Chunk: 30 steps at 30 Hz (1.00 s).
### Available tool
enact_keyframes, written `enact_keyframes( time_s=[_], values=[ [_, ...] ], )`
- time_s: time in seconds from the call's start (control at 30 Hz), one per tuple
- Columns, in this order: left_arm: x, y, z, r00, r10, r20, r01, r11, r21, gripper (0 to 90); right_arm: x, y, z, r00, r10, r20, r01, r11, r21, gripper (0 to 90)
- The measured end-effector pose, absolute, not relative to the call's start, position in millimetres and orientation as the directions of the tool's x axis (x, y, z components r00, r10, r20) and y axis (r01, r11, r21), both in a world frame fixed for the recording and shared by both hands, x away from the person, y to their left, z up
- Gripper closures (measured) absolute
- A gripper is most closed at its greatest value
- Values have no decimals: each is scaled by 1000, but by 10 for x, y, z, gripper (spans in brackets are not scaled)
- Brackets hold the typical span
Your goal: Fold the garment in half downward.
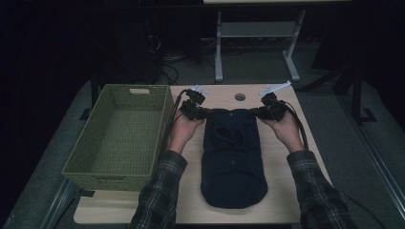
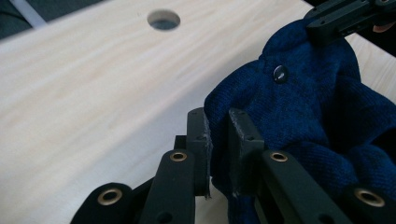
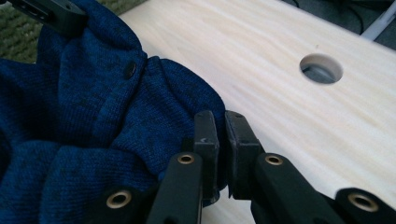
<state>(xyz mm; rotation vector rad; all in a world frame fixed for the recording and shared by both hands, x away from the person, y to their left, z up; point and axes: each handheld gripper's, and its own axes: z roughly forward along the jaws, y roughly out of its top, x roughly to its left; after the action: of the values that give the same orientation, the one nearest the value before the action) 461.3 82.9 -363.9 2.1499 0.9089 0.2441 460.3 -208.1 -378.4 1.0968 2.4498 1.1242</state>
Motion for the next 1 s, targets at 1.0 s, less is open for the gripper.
enact_keyframes(
  time_s=[1.0],
  values=[
    [3716,914,-3460,779,627,-5,351,-430,832,783,3700,-2085,-3575,-742,668,-60,331,442,834,803]
  ],
)
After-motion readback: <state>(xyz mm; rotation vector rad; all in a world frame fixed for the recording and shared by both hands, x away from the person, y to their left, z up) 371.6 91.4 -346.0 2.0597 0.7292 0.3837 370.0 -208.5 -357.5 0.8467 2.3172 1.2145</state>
